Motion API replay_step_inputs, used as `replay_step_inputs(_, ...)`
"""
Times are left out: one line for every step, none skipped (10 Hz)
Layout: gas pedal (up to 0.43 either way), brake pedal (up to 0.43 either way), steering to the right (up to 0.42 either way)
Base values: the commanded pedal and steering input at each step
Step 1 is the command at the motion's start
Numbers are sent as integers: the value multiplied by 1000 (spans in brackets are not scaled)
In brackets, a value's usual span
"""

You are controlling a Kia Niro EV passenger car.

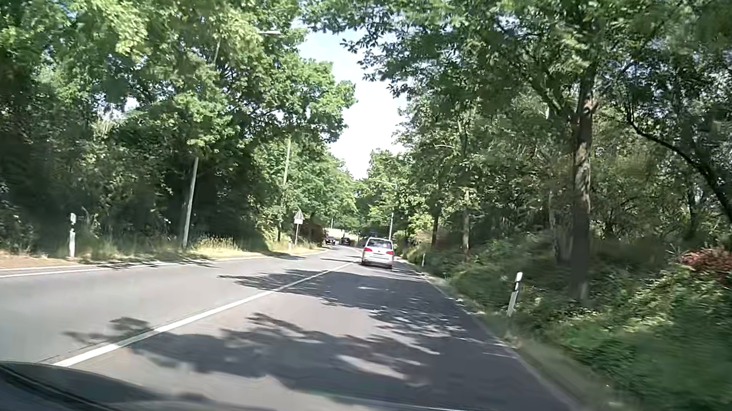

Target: Follow the waypoints while adhering to traffic rules and regulations

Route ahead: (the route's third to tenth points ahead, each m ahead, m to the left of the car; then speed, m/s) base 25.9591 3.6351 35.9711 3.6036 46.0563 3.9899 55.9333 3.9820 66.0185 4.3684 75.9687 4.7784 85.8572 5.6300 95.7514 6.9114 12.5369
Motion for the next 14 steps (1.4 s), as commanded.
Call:
replay_step_inputs(0, 30, -1)
replay_step_inputs(0, 30, -1)
replay_step_inputs(8, 30, 0)
replay_step_inputs(8, 30, -1)
replay_step_inputs(8, 30, 0)
replay_step_inputs(8, 30, 0)
replay_step_inputs(8, 30, 0)
replay_step_inputs(8, 30, 0)
replay_step_inputs(8, 30, 0)
replay_step_inputs(8, 30, 0)
replay_step_inputs(8, 30, 0)
replay_step_inputs(8, 30, 0)
replay_step_inputs(8, 30, 0)
replay_step_inputs(8, 30, 0)
